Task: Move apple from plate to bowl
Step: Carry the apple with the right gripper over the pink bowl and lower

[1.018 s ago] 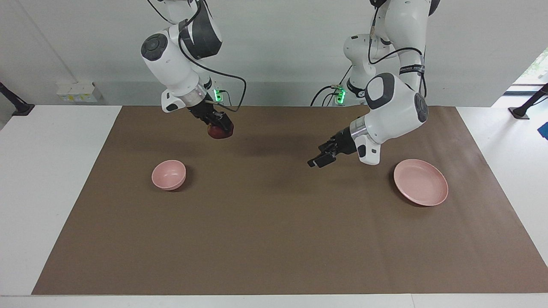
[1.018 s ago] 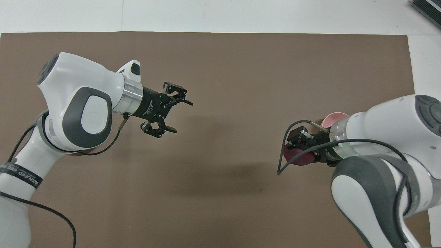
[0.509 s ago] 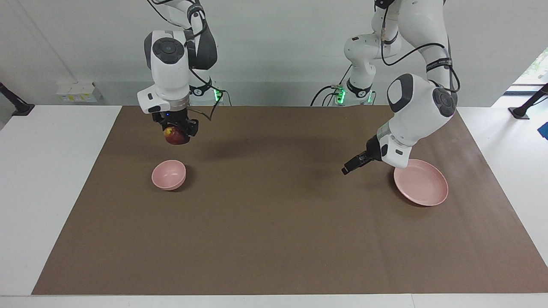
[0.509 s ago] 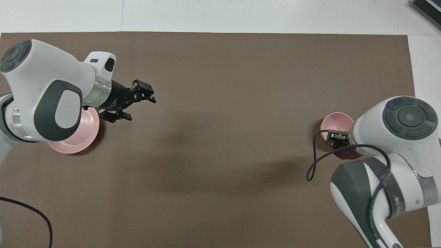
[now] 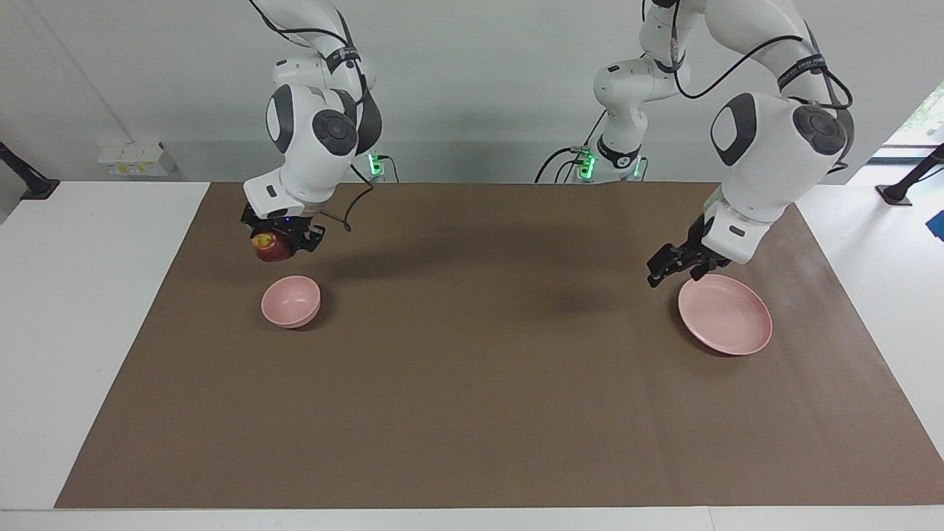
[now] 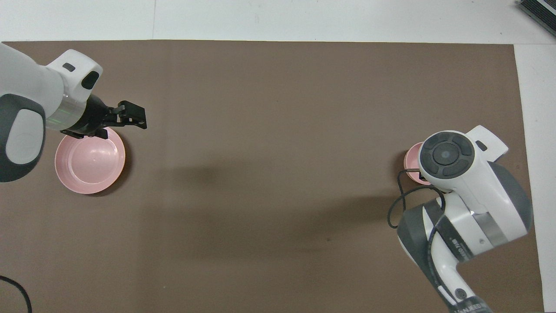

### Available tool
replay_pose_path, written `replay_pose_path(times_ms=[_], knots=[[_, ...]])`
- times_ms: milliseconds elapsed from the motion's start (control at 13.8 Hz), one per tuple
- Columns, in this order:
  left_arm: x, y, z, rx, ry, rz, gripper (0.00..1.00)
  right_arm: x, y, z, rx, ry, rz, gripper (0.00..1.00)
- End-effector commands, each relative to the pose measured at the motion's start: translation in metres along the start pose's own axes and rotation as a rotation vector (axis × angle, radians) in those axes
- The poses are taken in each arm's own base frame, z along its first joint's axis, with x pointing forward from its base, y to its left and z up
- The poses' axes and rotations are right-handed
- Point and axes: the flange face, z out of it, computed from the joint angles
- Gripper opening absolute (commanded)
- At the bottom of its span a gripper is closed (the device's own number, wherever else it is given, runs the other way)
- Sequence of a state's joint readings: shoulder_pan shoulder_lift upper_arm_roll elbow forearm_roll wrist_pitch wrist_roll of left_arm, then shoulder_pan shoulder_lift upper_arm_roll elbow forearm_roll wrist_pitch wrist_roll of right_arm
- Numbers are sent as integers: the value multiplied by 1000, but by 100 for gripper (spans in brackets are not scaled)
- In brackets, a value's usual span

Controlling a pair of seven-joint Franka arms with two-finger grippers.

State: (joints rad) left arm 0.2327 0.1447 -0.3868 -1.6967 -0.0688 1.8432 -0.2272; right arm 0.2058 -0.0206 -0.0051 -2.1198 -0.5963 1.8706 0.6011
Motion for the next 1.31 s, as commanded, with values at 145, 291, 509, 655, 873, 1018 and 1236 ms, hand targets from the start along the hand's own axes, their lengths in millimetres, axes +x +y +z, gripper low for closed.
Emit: replay_pose_path(times_ms=[145,291,509,655,873,1018,1236], knots=[[-34,-34,-70,110,-15,154,100,25,0,18,76,97,57,0],[-44,-44,-100,119,-19,202,100,36,-3,17,110,143,60,0],[-46,-52,-115,137,-43,190,100,38,-17,32,117,146,57,0],[-42,-56,-133,175,-94,192,100,42,-24,40,126,156,55,0],[-46,-50,-135,158,-88,195,100,46,-32,55,136,151,58,0],[-46,-53,-135,157,-98,186,100,43,-34,59,134,142,57,4],[-46,-58,-136,158,-97,180,100,42,-33,69,131,125,58,39]])
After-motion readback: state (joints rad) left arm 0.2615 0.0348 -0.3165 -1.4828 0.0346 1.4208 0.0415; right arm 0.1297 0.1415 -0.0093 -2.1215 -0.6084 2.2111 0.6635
